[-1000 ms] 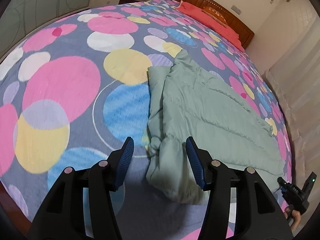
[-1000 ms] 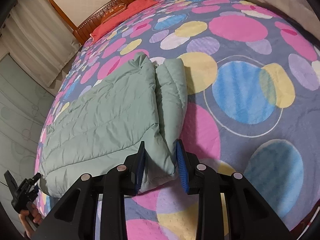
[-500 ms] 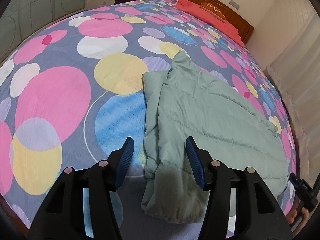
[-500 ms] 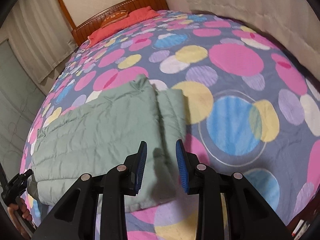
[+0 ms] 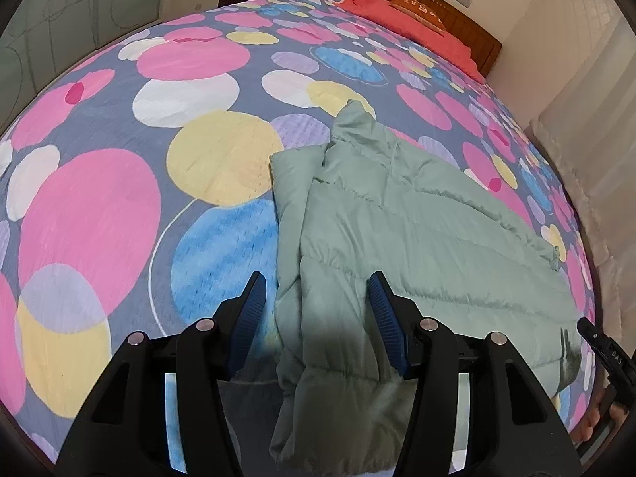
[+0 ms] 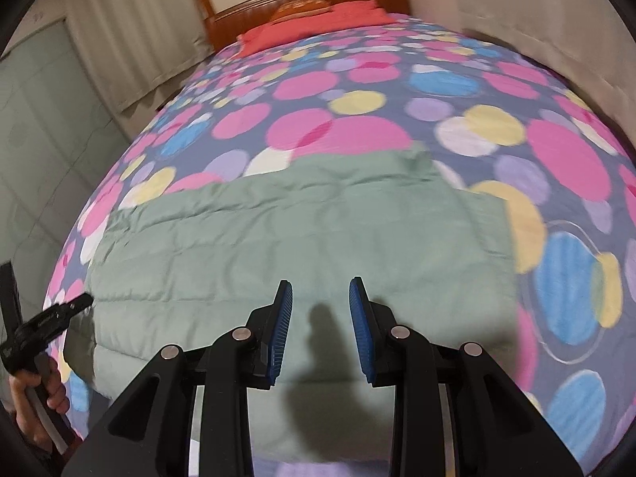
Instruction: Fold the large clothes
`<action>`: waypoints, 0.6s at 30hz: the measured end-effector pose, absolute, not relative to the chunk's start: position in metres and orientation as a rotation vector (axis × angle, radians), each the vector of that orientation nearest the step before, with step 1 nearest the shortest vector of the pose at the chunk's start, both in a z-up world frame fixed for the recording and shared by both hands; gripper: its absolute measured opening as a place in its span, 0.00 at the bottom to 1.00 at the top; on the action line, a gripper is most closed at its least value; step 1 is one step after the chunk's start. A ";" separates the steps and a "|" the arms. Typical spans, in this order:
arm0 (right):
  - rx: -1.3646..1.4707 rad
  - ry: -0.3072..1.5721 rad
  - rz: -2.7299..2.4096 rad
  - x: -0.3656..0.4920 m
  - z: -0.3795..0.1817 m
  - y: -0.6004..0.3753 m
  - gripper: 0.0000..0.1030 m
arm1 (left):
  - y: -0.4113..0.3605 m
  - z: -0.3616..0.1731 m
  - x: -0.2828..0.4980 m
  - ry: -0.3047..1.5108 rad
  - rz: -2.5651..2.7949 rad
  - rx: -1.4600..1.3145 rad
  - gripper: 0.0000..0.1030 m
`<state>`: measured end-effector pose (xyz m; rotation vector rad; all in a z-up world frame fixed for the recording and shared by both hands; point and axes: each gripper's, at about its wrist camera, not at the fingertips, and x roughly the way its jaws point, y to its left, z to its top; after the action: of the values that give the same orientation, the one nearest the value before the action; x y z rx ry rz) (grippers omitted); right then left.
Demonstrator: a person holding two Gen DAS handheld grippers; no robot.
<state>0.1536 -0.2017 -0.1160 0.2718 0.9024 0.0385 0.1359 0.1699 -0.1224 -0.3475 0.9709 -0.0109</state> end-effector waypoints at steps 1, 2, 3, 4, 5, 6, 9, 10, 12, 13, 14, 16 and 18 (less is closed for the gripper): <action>0.262 0.909 0.058 0.159 -0.117 -0.192 0.30 | 0.170 -0.123 0.138 0.973 -0.011 -0.344 0.52; 0.244 0.916 0.081 0.165 -0.119 -0.177 0.30 | 0.170 -0.123 0.141 0.976 -0.013 -0.342 0.52; 0.230 0.919 0.091 0.167 -0.120 -0.168 0.30 | 0.170 -0.123 0.142 0.977 -0.015 -0.342 0.52; 0.217 0.921 0.099 0.169 -0.120 -0.161 0.30 | 0.170 -0.123 0.144 0.979 -0.017 -0.339 0.52; 0.207 0.923 0.103 0.170 -0.121 -0.154 0.30 | 0.170 -0.122 0.145 0.980 -0.017 -0.336 0.52; 0.194 0.927 0.113 0.173 -0.122 -0.146 0.30 | 0.170 -0.122 0.147 0.981 -0.019 -0.327 0.52; 0.174 0.941 0.135 0.181 -0.126 -0.127 0.30 | 0.170 -0.123 0.151 0.988 -0.023 -0.316 0.52; 0.165 0.942 0.137 0.183 -0.127 -0.121 0.30 | 0.170 -0.124 0.153 0.992 -0.024 -0.313 0.52; 0.134 0.940 0.138 0.186 -0.128 -0.110 0.30 | 0.170 -0.126 0.155 0.998 -0.025 -0.309 0.52; 0.127 0.941 0.139 0.187 -0.129 -0.106 0.30 | 0.170 -0.127 0.155 1.000 -0.026 -0.308 0.52; 0.116 0.943 0.139 0.188 -0.130 -0.102 0.30 | 0.169 -0.128 0.156 1.001 -0.027 -0.308 0.52; 0.099 0.944 0.134 0.190 -0.133 -0.096 0.30 | 0.169 -0.130 0.157 1.004 -0.028 -0.307 0.52; 0.082 0.944 0.127 0.191 -0.136 -0.092 0.30 | 0.169 -0.131 0.158 1.005 -0.029 -0.307 0.52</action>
<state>0.1914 -0.0921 -0.1356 0.0823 0.9437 0.1272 0.1582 0.1688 -0.1310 -0.3073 1.0052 -0.0291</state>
